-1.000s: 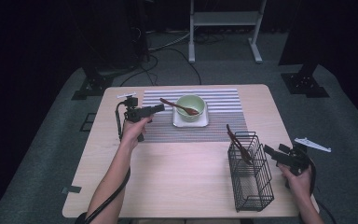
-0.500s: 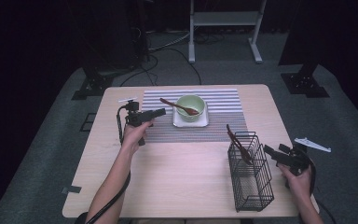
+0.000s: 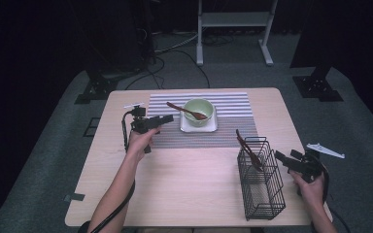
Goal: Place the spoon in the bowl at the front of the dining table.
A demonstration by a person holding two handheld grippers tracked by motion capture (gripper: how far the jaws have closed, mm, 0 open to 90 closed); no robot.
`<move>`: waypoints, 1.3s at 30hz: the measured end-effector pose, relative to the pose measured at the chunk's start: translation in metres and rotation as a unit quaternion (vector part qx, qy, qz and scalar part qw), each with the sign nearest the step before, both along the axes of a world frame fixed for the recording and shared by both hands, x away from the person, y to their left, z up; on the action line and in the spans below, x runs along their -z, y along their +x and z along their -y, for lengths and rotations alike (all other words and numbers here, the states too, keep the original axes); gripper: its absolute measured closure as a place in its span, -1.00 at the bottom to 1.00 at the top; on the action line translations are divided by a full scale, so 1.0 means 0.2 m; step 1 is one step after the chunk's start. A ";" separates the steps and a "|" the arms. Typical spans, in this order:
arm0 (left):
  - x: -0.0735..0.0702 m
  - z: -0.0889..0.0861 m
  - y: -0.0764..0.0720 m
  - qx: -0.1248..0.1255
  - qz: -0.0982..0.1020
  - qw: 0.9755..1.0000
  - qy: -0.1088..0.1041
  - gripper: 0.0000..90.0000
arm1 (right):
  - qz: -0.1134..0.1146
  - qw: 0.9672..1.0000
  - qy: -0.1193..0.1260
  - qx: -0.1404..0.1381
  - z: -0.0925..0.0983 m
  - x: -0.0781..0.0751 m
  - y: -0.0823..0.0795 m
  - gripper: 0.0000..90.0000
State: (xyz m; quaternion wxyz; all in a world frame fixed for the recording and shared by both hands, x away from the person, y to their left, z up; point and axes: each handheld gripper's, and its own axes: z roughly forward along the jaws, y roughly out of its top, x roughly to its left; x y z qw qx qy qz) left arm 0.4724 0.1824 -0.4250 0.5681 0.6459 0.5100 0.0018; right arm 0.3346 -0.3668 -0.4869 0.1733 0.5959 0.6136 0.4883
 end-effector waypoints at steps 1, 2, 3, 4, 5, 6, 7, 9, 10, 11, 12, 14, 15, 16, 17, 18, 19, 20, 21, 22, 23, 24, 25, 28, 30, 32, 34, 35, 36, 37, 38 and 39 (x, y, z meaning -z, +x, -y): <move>0.00 0.00 0.00 0.001 0.000 1.000 0.000 -0.81 | 0.000 1.000 0.000 0.000 0.00 0.00 0.00 -0.68; 0.00 0.00 0.00 0.001 0.000 1.000 0.001 -0.81 | 0.000 1.000 0.000 0.000 0.00 0.00 0.00 -0.68; 0.00 0.00 -0.01 0.001 0.000 1.000 0.001 -0.81 | 0.001 1.000 -0.001 0.000 0.00 0.00 0.00 -0.68; 0.00 0.00 -0.01 0.002 0.000 1.000 0.002 -0.81 | 0.001 1.000 0.000 0.000 0.00 0.00 0.00 -0.68; -0.01 0.00 -0.01 0.003 0.001 1.000 0.003 -0.81 | 0.001 1.000 0.000 0.000 0.00 0.00 0.00 -0.68; -0.01 0.00 -0.01 0.004 0.002 1.000 0.003 -0.81 | 0.001 1.000 -0.001 0.000 0.00 0.00 0.00 -0.68; -0.01 0.00 -0.02 0.004 0.002 1.000 0.003 -0.81 | 0.001 1.000 -0.001 0.000 0.00 0.00 0.00 -0.68; -0.01 0.01 -0.02 0.007 0.004 1.000 0.004 -0.81 | 0.001 1.000 -0.001 -0.001 0.00 0.00 0.00 -0.68; -0.01 0.01 -0.02 0.008 0.005 1.000 0.005 -0.81 | 0.001 1.000 -0.002 -0.001 0.00 0.00 0.00 -0.68; -0.01 0.01 -0.02 0.009 0.004 1.000 0.005 -0.81 | 0.001 1.000 -0.002 -0.002 0.00 0.00 0.00 -0.68; -0.01 0.02 -0.02 0.011 0.004 1.000 0.006 -0.81 | 0.002 1.000 -0.003 -0.001 0.00 0.00 0.00 -0.68; 0.00 0.02 -0.02 0.013 0.003 1.000 0.008 -0.81 | 0.002 1.000 -0.003 -0.001 0.00 0.00 0.00 -0.68; 0.00 0.02 -0.02 0.015 0.002 1.000 0.008 -0.81 | 0.001 1.000 -0.002 -0.001 0.00 0.00 0.00 -0.68; 0.00 0.02 -0.02 0.015 0.001 1.000 0.009 -0.81 | 0.001 1.000 -0.002 -0.001 0.00 0.00 0.00 -0.68; 0.00 0.02 -0.02 0.015 0.000 1.000 0.009 -0.81 | 0.000 1.000 -0.002 -0.001 0.00 0.00 0.00 -0.68; 0.00 0.02 -0.02 0.016 0.000 1.000 0.010 -0.81 | 0.001 1.000 -0.002 -0.002 0.00 0.00 0.00 -0.68; 0.00 0.02 -0.03 0.016 0.000 1.000 0.012 -0.81 | 0.001 1.000 -0.003 -0.002 0.00 0.00 0.00 -0.68; 0.00 0.02 -0.03 0.016 0.000 1.000 0.012 -0.81 | 0.001 1.000 -0.003 -0.001 0.00 0.00 0.00 -0.68; 0.00 0.03 -0.03 0.017 0.001 1.000 0.013 -0.81 | 0.001 1.000 -0.003 -0.002 0.00 0.00 0.00 -0.68; 0.00 0.03 -0.03 0.018 0.001 1.000 0.013 -0.81 | 0.001 1.000 -0.003 -0.002 0.00 0.00 0.00 -0.68; 0.00 0.03 -0.03 0.020 0.000 1.000 0.014 -0.81 | 0.000 1.000 -0.002 -0.002 0.00 0.00 0.00 -0.68; 0.00 0.03 -0.03 0.019 0.001 1.000 0.013 -0.81 | 0.000 1.000 -0.002 -0.002 0.00 0.00 0.00 -0.68; 0.00 0.03 -0.03 0.021 0.002 1.000 0.013 -0.81 | 0.000 1.000 -0.002 -0.002 0.00 0.00 0.00 -0.68; 0.00 0.04 -0.04 0.022 0.003 1.000 0.012 -0.81 | 0.000 1.000 -0.003 -0.002 0.00 0.00 0.00 -0.68; 0.00 0.04 -0.05 0.026 0.004 1.000 0.014 -0.81 | 0.000 1.000 -0.003 -0.002 0.00 0.00 0.00 -0.68; 0.00 0.04 -0.05 0.025 0.005 1.000 0.012 -0.81 | 0.000 1.000 -0.004 -0.002 0.00 0.00 0.00 -0.68; 0.01 0.04 -0.06 0.029 0.005 0.999 0.015 -0.81 | 0.000 1.000 -0.004 -0.002 0.00 0.00 0.00 -0.68; 0.01 0.04 -0.06 0.030 0.004 0.999 0.016 -0.81 | 0.000 1.000 -0.003 -0.002 0.00 0.00 0.00 -0.68; 0.01 0.05 -0.06 0.030 0.004 0.999 0.016 -0.81 | 0.000 1.000 -0.003 -0.002 0.00 0.00 0.00 -0.68; 0.01 0.05 -0.06 0.030 0.003 0.999 0.015 -0.81 | -0.001 1.000 -0.003 -0.002 0.00 0.00 0.00 -0.68; 0.01 0.05 -0.06 0.031 0.002 0.999 0.017 -0.81 | 0.000 1.000 -0.003 -0.002 0.00 0.00 0.00 -0.68; 0.02 0.05 -0.07 0.032 0.002 0.999 0.017 -0.81 | 0.000 1.000 -0.004 -0.001 0.00 0.00 0.00 -0.68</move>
